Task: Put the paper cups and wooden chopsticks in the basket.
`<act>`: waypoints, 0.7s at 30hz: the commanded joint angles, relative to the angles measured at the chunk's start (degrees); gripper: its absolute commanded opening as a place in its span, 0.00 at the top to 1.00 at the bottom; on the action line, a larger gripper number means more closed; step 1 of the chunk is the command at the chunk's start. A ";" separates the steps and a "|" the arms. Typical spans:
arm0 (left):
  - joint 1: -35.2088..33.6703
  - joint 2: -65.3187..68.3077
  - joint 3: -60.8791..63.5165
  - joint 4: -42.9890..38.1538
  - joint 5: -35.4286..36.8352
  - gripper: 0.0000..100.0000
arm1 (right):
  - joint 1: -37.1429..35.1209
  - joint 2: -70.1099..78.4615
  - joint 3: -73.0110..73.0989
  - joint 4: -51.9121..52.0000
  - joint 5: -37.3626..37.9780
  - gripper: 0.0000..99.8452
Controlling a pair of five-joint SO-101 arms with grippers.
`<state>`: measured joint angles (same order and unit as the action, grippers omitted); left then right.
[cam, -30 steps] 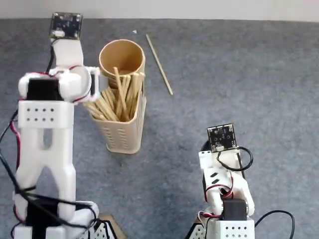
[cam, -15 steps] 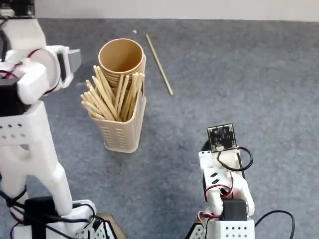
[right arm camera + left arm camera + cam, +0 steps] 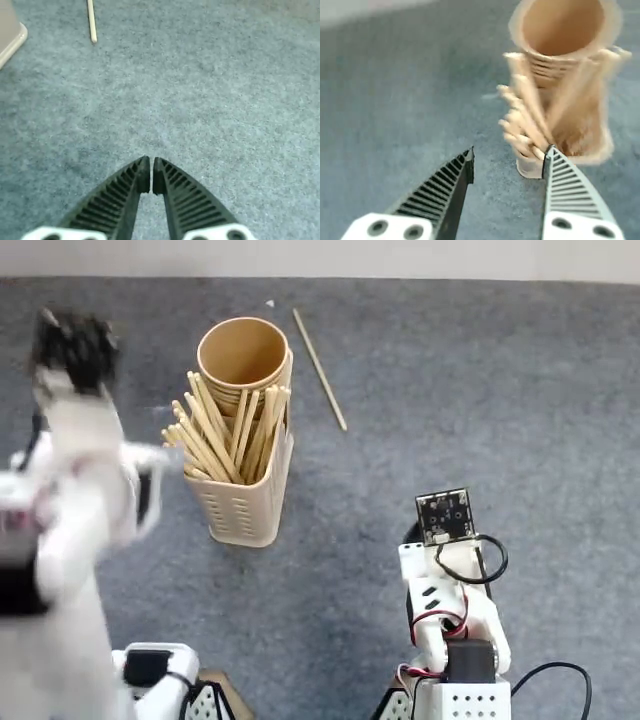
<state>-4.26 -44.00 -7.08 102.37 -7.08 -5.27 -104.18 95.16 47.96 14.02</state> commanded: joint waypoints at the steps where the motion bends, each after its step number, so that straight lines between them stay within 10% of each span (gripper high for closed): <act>1: 9.01 -9.63 3.12 0.18 -9.23 0.77 | -0.48 -0.22 3.12 -1.01 0.53 0.97; 9: 23.43 -10.24 8.57 -1.41 -17.85 0.77 | -0.48 -0.22 3.12 -1.01 0.53 0.97; 21: 23.69 8.48 14.37 -11.78 -18.02 0.77 | -0.48 -0.22 3.12 -1.01 0.53 0.97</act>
<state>19.03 -38.46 7.52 91.65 -24.40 -5.27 -104.18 95.16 47.96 14.02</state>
